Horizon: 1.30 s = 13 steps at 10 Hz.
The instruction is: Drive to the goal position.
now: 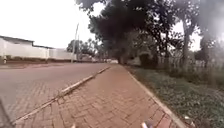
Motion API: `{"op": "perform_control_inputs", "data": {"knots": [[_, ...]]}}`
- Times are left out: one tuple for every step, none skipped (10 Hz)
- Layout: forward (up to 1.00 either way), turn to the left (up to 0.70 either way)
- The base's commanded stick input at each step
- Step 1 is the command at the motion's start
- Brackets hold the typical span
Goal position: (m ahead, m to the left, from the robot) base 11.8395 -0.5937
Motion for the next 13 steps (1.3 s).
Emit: {"op": "perform_control_inputs", "data": {"knots": [[0.5,-0.42],[0.5,-0.44],[0.5,-0.33],[0.5,-0.23],[0.5,-0.12],[0.5,-0.01],[0.5,0.0],[0.5,0.0],[0.5,0.0],[0.5,0.0],[0.5,0.0],[0.5,0.0],[0.5,0.0]]}}
